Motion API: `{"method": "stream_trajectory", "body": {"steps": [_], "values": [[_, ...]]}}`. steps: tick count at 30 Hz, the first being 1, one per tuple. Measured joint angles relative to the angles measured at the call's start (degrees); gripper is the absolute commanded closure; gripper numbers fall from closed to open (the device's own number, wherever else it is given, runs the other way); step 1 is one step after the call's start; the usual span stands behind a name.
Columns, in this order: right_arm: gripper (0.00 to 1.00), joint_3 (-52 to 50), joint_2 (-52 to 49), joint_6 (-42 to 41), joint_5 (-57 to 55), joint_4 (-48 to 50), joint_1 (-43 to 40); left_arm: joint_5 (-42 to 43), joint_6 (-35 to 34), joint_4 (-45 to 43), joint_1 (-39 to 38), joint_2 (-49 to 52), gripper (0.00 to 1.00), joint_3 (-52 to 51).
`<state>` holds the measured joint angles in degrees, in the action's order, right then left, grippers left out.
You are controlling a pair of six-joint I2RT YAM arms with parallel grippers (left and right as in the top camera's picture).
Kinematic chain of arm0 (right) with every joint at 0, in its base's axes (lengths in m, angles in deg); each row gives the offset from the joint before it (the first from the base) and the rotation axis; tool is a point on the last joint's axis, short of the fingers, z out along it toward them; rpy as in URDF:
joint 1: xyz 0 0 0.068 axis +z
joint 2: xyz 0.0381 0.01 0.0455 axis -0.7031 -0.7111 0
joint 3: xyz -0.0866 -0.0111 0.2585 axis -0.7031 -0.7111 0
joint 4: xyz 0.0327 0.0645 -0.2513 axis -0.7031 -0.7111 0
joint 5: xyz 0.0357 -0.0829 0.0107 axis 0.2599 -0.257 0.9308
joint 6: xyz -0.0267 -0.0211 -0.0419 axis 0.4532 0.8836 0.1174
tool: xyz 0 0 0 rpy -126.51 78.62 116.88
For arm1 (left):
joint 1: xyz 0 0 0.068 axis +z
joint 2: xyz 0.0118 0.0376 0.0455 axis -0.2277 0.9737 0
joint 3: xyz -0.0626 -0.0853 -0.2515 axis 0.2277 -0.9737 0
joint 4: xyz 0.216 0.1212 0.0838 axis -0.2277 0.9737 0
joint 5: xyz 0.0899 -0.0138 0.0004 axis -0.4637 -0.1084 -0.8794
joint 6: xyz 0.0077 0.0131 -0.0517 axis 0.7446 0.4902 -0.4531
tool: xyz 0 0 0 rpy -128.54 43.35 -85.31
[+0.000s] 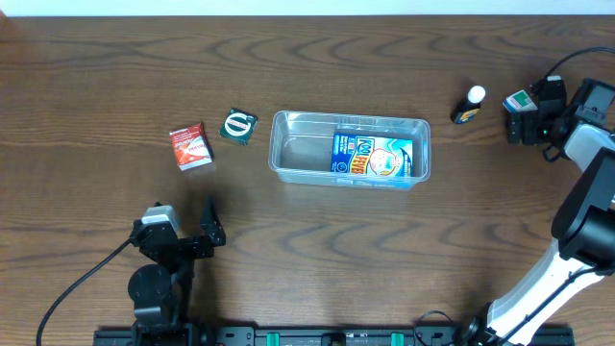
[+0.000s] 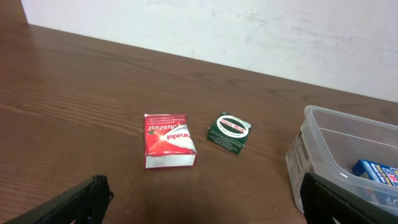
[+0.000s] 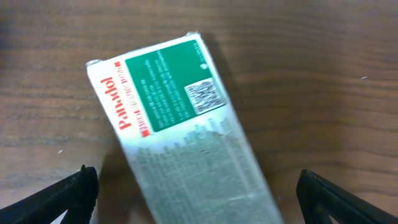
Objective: Pack container
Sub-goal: 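Move right gripper to the Panadol box and grasp it, then carry the Panadol box into the container and release it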
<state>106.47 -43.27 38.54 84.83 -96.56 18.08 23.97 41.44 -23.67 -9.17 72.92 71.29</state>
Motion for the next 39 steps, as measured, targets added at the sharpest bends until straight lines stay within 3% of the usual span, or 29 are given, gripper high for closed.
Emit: {"method": "stream_trajectory", "body": {"steps": [4, 11, 20, 29, 39], "values": [[0.26, 0.0, 0.0, -0.5, 0.0, -0.3, -0.5, 0.0, 0.0, 0.0, 0.0, 0.0, 0.02, 0.0], [0.56, 0.0, 0.0, -2.1, 0.1, -1.7, -0.9, 0.0, 0.0, 0.0, 0.0, 0.0, 0.02, 0.0], [0.6, 0.0, 0.0, -6.1, 0.4, -1.9, -0.9, 0.0, 0.0, 0.0, 0.0, 0.0, 0.02, 0.0], [0.56, 0.0, 1.2, -10.5, 0.5, -2.8, -0.9, 0.0, 0.0, 0.0, 0.0, 0.0, 0.02, 0.0], [0.57, 0.0, 18.9, -11.7, 1.5, -3.8, 4.1, 0.0, 0.0, 0.0, 0.0, 0.0, 0.02, 0.0]]}}
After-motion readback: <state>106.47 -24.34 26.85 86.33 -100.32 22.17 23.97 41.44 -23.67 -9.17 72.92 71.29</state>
